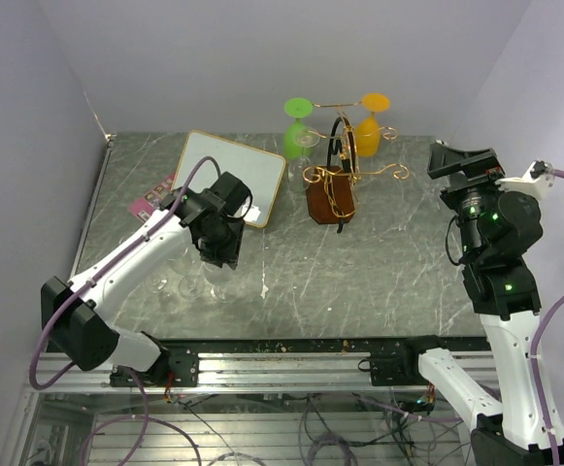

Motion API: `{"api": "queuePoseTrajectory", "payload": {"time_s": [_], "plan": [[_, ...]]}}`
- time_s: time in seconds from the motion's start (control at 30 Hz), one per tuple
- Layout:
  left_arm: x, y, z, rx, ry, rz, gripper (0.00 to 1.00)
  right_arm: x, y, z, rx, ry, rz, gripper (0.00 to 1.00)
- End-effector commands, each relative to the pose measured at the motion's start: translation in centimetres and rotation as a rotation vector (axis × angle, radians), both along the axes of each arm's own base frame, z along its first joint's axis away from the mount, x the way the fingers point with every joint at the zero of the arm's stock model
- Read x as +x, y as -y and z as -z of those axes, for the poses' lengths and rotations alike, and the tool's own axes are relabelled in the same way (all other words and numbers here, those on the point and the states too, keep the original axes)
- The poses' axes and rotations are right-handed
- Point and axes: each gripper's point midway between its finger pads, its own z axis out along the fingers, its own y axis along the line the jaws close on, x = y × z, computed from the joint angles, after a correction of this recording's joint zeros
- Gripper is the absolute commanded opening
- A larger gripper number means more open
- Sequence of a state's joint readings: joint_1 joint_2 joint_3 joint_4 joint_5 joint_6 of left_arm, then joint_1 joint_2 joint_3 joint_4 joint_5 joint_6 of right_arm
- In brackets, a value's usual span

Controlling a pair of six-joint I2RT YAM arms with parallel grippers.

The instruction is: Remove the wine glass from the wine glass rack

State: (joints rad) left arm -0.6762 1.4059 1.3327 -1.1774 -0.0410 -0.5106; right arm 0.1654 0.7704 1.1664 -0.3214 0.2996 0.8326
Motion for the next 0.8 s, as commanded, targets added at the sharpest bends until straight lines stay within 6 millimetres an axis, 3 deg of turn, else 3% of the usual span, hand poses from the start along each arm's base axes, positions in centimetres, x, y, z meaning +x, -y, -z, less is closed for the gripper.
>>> {"api": "queuePoseTrajectory", "payload": {"time_s": [0.0,0.17,0.33,0.5,0.63,0.77], "plan": [[1.0,0.1,-4.2,-0.058,0.126,-0.023,0.48,-0.5,0.3,-1.2,-0.001,0.019,0.012,0.96],[2.2,0.4,-10.4,-0.177,0.314,-0.036,0.58,-0.3,0.0,0.2,-0.024,-0.026,-0.004,0.96],[3.7,0.3,-14.5,-0.233,0.45,-0.08,0.77,-0.4,-0.5,2.0,-0.05,-0.082,-0.04,0.96],[4.8,1.0,-18.0,-0.362,0.596,-0.116,0.9,-0.4,-1.0,2.1,-0.135,-0.108,-0.078,0.96],[5.4,1.7,-19.8,-0.444,0.668,-0.12,1.0,0.4,-1.3,1.9,-0.228,-0.156,-0.107,0.96],[5.8,2.4,-20.4,-0.485,0.696,-0.116,1.0,1.1,-2.8,1.7,-0.276,-0.179,-0.193,0.96]]}}
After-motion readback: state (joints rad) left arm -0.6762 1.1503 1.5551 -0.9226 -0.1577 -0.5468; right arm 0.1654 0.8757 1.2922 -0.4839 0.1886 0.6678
